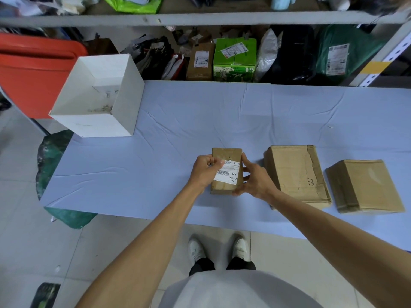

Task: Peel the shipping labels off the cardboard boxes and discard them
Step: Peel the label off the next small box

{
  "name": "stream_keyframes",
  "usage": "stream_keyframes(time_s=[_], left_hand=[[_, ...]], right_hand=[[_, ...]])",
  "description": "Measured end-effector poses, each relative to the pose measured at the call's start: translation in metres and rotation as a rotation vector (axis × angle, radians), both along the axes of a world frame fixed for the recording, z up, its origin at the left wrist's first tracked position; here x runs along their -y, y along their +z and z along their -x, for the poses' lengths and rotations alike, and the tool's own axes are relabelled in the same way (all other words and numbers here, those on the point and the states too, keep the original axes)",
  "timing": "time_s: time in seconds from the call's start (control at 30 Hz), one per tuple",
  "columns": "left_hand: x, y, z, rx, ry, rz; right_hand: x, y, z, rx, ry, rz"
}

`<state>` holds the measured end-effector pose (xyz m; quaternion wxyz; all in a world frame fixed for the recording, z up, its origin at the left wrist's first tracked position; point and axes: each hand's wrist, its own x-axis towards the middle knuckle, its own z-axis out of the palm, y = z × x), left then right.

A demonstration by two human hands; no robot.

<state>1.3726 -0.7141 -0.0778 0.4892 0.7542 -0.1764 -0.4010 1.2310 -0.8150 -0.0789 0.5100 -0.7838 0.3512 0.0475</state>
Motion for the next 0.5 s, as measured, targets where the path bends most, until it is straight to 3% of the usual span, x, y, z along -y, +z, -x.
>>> stream_keyframes(time_s=[0.5], left_hand=[[-0.0019, 0.0044, -0.0024, -0.024, -0.003, -0.006]], right_hand=[[-0.0033, 0.0049, -0.0036, -0.019, -0.014, 0.001]])
